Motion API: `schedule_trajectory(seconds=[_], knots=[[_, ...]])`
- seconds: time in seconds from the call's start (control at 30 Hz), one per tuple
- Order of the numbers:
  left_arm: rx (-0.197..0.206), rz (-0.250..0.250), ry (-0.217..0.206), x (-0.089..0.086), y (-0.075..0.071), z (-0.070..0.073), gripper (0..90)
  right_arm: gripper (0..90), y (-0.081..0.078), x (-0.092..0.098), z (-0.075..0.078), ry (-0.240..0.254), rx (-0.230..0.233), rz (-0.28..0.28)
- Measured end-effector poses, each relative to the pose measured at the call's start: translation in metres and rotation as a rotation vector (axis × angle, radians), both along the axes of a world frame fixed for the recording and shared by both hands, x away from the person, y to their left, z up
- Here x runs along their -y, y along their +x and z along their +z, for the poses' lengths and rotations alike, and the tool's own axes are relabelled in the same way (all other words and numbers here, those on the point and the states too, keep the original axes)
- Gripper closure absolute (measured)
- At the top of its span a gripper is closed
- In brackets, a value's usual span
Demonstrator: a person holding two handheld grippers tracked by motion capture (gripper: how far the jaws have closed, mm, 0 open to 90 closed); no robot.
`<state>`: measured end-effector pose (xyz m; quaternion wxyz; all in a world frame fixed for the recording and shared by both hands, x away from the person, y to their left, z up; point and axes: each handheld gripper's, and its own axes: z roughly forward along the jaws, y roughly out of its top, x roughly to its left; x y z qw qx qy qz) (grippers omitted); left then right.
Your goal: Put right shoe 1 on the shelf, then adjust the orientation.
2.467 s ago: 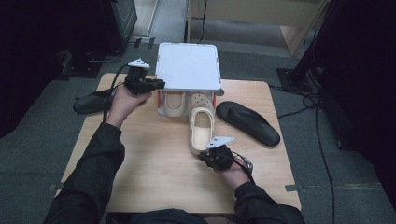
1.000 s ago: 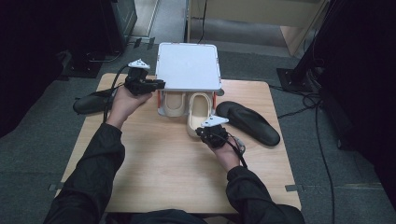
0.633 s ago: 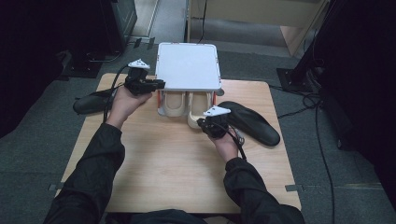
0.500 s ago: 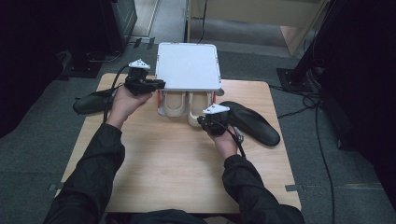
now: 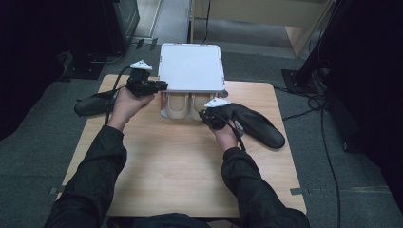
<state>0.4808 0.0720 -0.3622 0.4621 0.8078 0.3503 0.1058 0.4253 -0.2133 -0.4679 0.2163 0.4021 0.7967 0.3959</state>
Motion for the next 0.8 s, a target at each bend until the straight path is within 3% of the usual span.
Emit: schedule_trajectory(seconds=[0.07,0.27,0.4,0.6,0.8], knots=[[-0.004,0.002,-0.004,-0.002,0.0,0.0,80.0,80.0,0.002,0.0,-0.004,0.011,-0.006,0.002],[-0.005,0.004,-0.008,-0.004,0.0,0.0,78.1,76.7,-0.001,0.002,-0.008,0.038,-0.107,0.008],[-0.012,-0.006,-0.017,-0.005,-0.001,0.002,72.2,72.7,-0.014,0.007,-0.003,0.08,-0.094,0.042],[-0.034,-0.029,0.01,-0.007,-0.009,0.007,63.4,67.1,-0.04,0.016,0.001,0.107,-0.132,0.079],[-0.042,-0.032,-0.019,-0.011,-0.016,0.013,57.2,61.7,-0.067,0.03,0.002,0.122,-0.121,0.107]])
